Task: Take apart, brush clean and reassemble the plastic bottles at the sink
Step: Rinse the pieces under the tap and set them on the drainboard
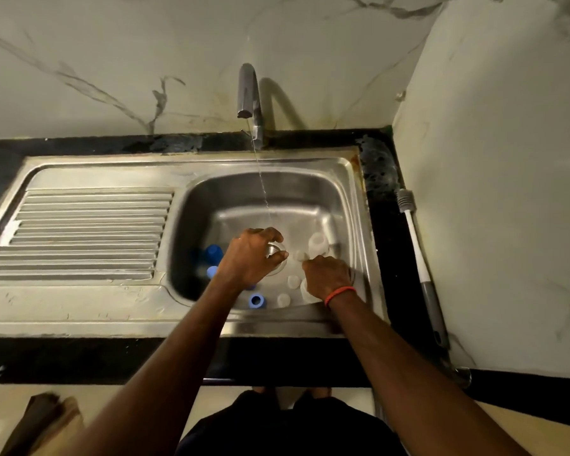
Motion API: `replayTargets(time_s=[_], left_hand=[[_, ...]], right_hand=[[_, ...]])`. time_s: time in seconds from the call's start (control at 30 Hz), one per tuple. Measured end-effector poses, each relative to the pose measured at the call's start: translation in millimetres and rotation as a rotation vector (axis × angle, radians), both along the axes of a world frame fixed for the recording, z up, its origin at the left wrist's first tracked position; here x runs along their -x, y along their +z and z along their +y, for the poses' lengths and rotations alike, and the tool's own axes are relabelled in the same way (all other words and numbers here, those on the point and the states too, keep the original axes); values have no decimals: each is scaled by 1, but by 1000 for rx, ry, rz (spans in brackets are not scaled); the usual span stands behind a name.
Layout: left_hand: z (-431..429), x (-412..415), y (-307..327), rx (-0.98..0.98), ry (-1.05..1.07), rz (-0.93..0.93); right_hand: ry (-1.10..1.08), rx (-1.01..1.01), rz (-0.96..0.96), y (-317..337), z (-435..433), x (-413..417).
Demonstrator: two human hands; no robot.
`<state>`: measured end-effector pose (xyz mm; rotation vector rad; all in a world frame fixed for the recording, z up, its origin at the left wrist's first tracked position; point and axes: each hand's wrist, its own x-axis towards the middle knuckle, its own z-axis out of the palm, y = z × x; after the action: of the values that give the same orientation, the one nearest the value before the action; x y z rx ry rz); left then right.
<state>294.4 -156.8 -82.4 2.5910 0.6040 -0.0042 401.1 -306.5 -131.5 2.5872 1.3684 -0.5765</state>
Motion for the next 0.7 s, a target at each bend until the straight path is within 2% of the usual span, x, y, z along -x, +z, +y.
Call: replayTargets(time_s=[0.37, 0.57, 0.7], left_hand=[[5, 10, -8, 2, 58, 25], [22, 11, 6, -21, 78, -19], [39, 7, 16, -34, 54, -71]], right_hand=[[3, -28, 39, -12, 11, 2], [-249, -259, 267, 14, 25, -3], [-304, -444, 255, 37, 45, -6]])
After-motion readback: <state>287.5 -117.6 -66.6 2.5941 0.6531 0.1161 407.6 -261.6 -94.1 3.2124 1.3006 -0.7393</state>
